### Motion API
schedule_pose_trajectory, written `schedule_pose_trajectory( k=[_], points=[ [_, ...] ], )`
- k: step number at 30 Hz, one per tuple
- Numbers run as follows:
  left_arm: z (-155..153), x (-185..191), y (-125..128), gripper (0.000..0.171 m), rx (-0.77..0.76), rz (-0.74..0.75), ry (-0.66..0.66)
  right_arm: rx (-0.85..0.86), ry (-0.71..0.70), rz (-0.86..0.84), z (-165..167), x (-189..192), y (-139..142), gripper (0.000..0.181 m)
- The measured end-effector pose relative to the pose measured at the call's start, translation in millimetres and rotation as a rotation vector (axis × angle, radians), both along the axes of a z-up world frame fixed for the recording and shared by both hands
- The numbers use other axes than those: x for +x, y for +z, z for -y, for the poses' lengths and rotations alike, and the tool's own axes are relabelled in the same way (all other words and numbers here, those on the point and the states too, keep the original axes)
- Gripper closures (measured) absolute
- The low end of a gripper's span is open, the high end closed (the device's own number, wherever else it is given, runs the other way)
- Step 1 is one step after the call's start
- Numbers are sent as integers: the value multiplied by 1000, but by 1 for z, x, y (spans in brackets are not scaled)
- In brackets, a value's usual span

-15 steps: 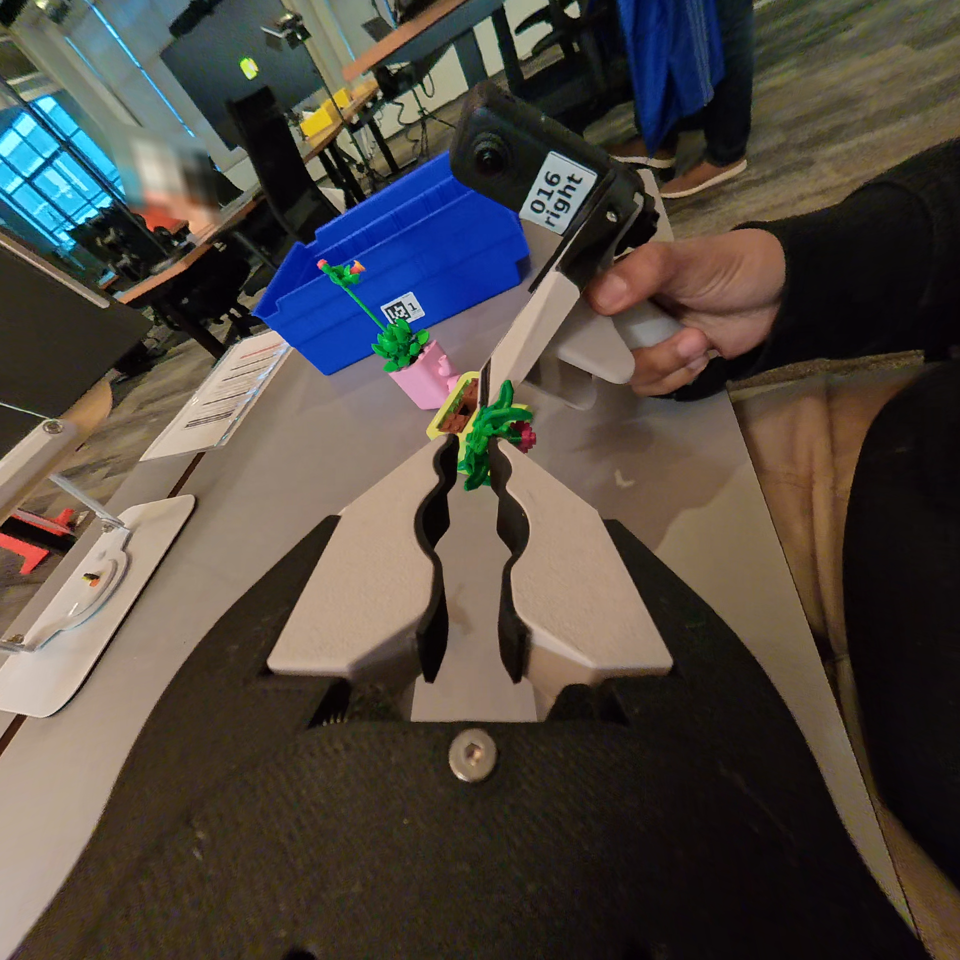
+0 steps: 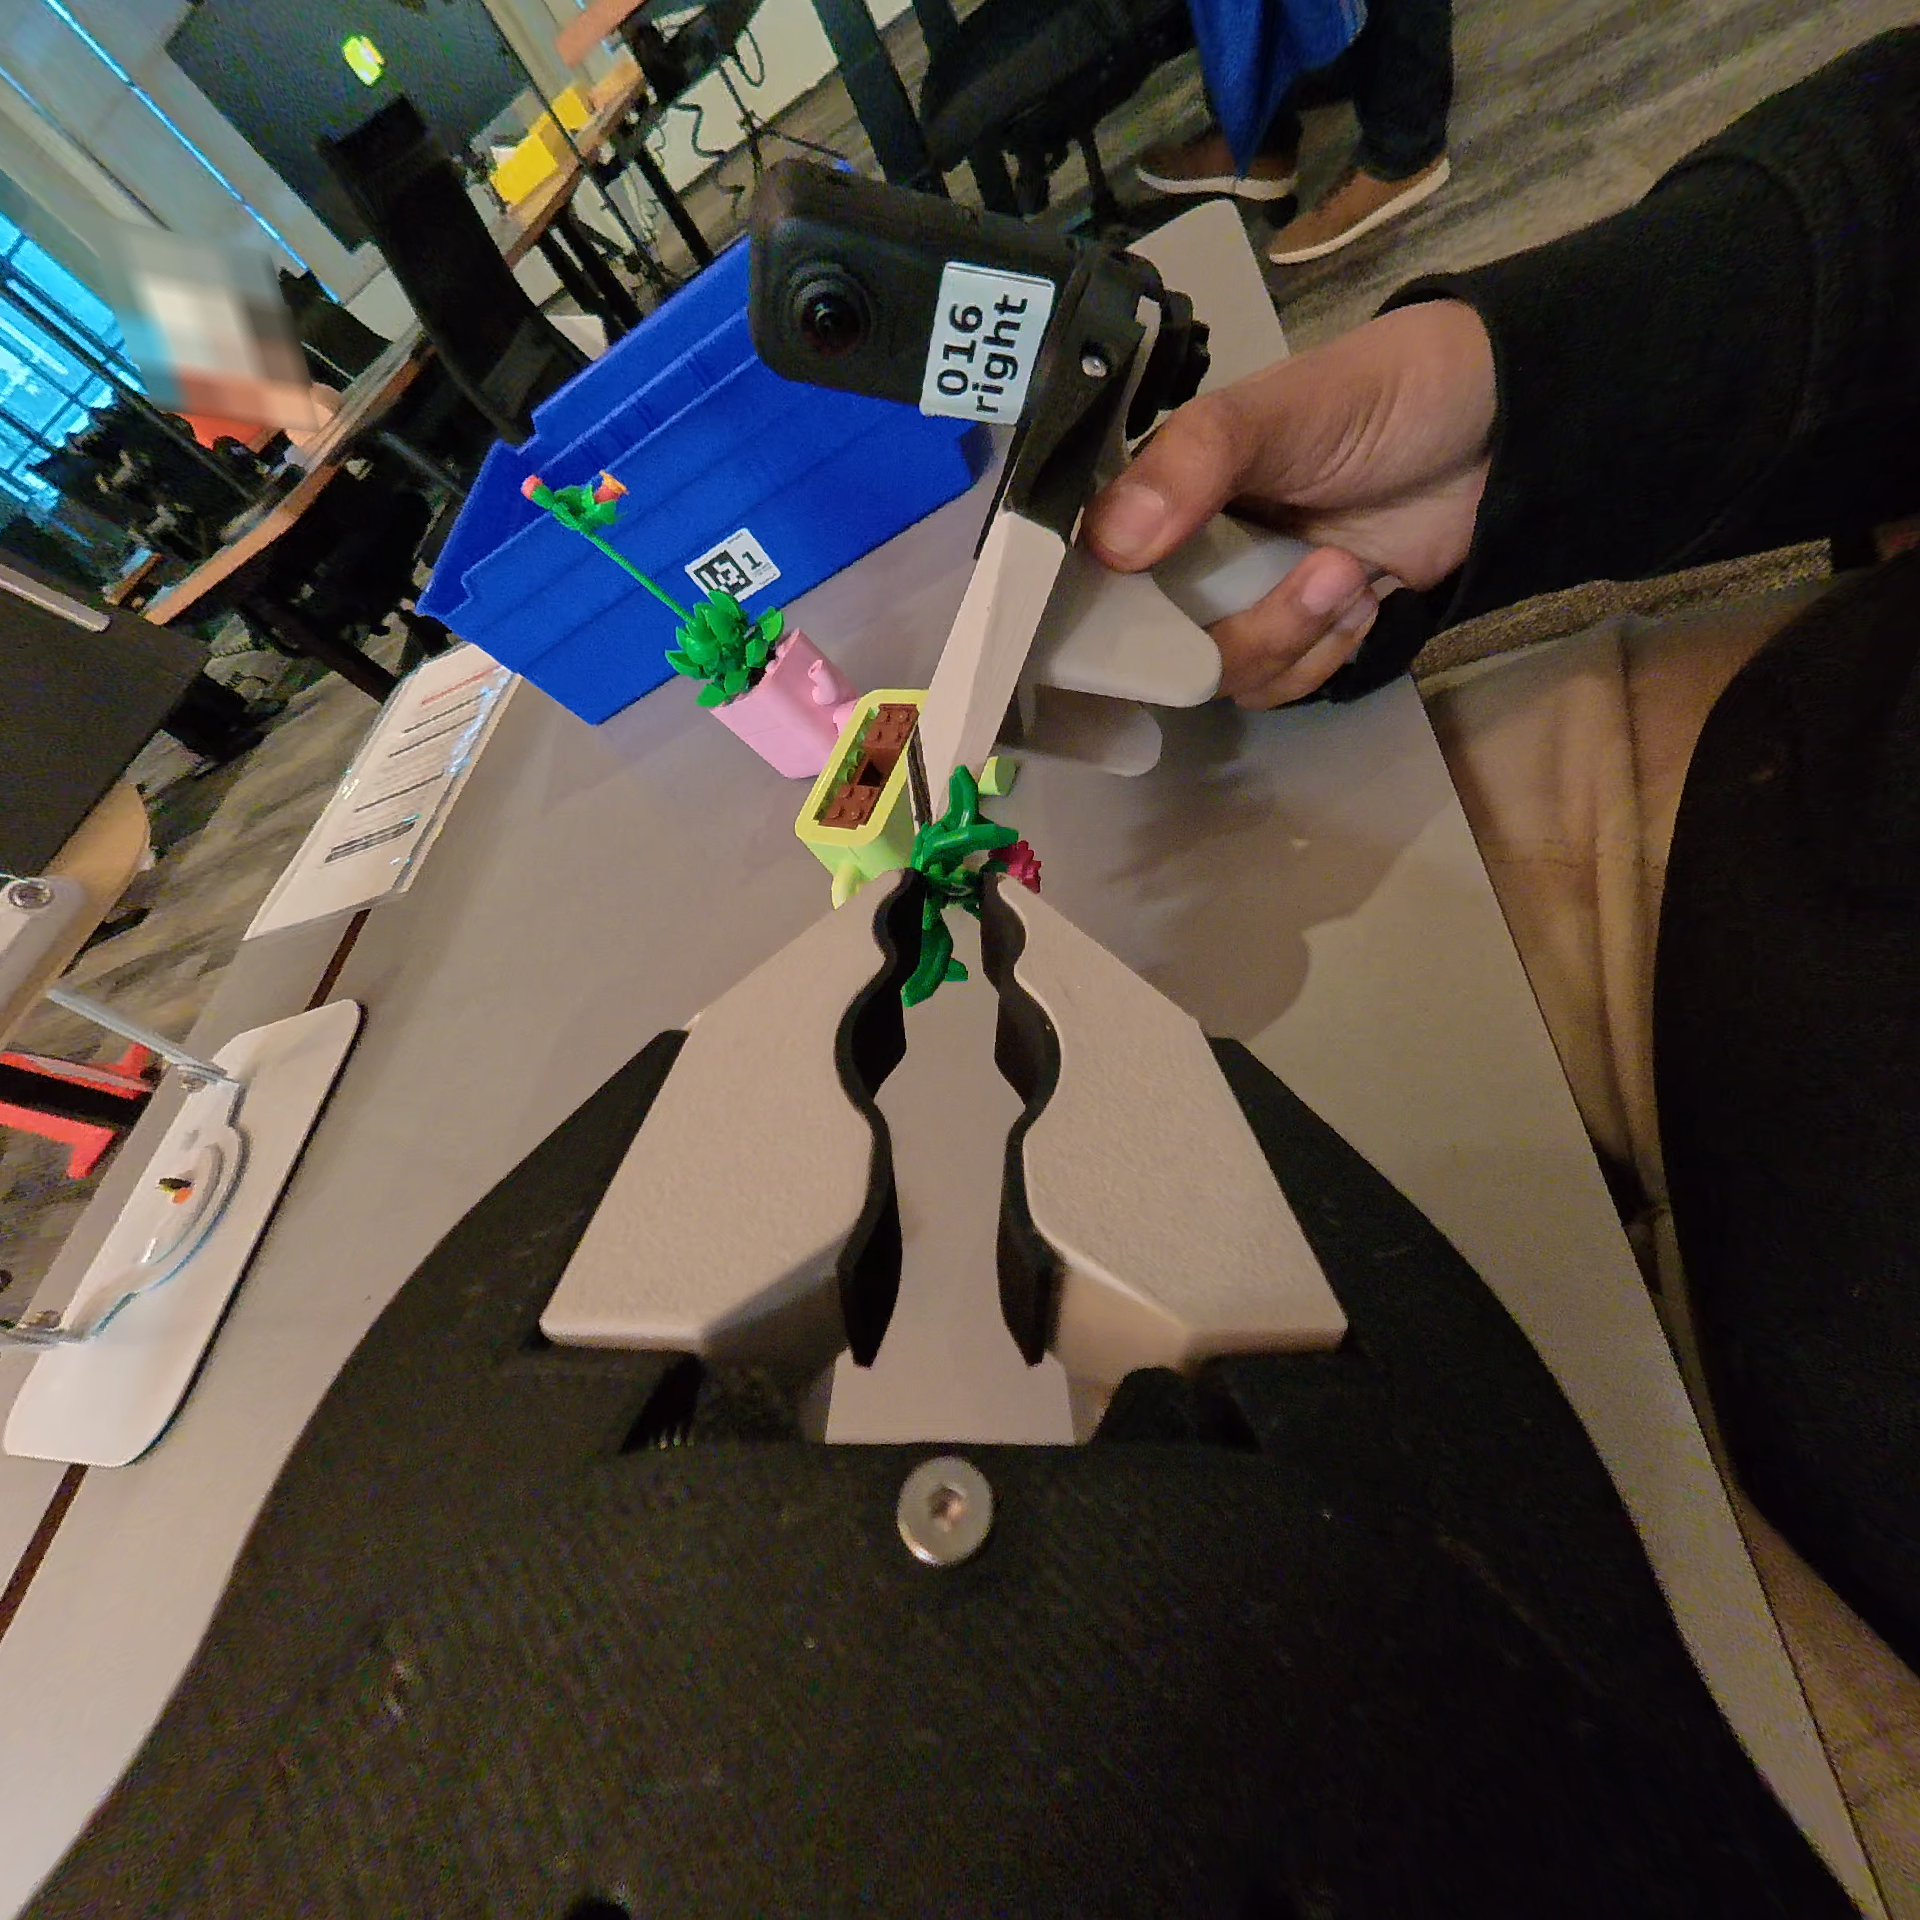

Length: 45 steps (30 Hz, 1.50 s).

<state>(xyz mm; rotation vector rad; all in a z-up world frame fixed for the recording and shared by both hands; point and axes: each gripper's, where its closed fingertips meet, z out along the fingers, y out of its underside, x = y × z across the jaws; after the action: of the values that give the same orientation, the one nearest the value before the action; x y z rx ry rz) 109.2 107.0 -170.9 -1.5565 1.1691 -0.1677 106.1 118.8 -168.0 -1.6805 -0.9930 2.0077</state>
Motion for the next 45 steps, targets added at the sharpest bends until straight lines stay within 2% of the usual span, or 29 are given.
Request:
schedule_pose_trajectory(
  k=[19,25,31,37,42,45],
  points=[
    [-1,-1,-5,171,11,-4,14,-24,17,12,2,1,-2,181],
    [-4,-3,10,171,151,31,128,-80,-26,-71,-2,-1,13,181],
    [3,-6,21,171,173,92,214,-159,-75,-170,0,-4,27,181],
    [19,-10,29,171,84,206,172,-115,-16,-144,15,-7,35,181],
    [26,-12,32,171,68,209,160,-12,-34,-96,21,-7,38,181],
    [26,-14,34,171,38,265,146,77,-52,-80,23,-12,40,181]
  ],
)
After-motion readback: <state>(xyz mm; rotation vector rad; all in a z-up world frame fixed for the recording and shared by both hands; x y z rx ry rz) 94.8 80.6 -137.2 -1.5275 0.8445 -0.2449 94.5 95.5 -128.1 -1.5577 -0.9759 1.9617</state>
